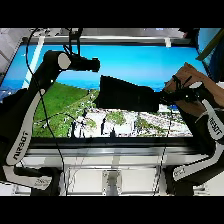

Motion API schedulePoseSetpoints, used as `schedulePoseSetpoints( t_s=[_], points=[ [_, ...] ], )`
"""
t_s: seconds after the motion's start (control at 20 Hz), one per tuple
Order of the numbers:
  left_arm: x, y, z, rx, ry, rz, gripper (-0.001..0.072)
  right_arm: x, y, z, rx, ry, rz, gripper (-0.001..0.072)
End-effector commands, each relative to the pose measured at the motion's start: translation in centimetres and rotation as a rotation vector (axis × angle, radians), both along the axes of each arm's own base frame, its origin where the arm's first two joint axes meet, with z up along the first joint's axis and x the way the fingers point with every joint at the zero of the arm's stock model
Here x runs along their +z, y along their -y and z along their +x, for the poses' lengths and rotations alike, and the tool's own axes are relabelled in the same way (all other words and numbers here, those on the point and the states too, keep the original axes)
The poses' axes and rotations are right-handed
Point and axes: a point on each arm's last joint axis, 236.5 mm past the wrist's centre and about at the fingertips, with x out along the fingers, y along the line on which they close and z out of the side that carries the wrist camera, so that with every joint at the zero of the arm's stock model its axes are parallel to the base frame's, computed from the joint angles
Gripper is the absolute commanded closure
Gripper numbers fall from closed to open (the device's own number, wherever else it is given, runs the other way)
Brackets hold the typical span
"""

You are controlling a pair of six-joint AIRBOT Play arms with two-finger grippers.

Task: Fold the clothes and pants, and hang the long-sleeved shirts on hangers.

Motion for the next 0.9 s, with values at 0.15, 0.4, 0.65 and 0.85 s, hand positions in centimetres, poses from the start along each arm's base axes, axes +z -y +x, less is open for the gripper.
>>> schedulePoseSetpoints(
  t_s=[0.15, 0.4, 0.65, 0.85],
  points=[
    [0.0, 0.0, 0.0, 0.0, -0.001, 0.001, 0.0119, -1.3, 1.7, 0.2, 0.003, -0.024, -0.081, 0.0204],
    [0.0, 0.0, 0.0, 0.0, -0.001, 0.001, 0.012, -2.2, 0.5, 0.5, -0.03, -0.054, -0.007, 0.0204],
    [0.0, 0.0, 0.0, 0.0, -0.001, 0.001, 0.012, -3.2, -1.5, 0.5, -0.001, -0.069, 0.036, 0.0205],
    [0.0, 0.0, 0.0, 0.0, -0.001, 0.001, 0.012, -4.1, -3.7, 0.3, 0.062, -0.067, 0.031, 0.0416]
  ],
)
